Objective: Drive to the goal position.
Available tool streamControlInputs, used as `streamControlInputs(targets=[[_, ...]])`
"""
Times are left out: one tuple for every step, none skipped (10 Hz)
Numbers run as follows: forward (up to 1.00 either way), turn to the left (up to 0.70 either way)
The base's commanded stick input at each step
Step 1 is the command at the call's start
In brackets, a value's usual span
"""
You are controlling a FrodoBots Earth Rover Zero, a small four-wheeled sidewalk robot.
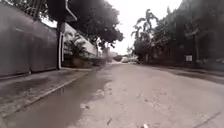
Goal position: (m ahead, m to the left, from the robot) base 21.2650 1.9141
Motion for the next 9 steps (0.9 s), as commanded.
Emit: streamControlInputs(targets=[[1.00,0.00],[1.00,-0.37],[1.00,-0.31],[1.00,-0.02],[1.00,0.00],[1.00,0.00],[1.00,0.00],[1.00,0.00],[1.00,0.00]])
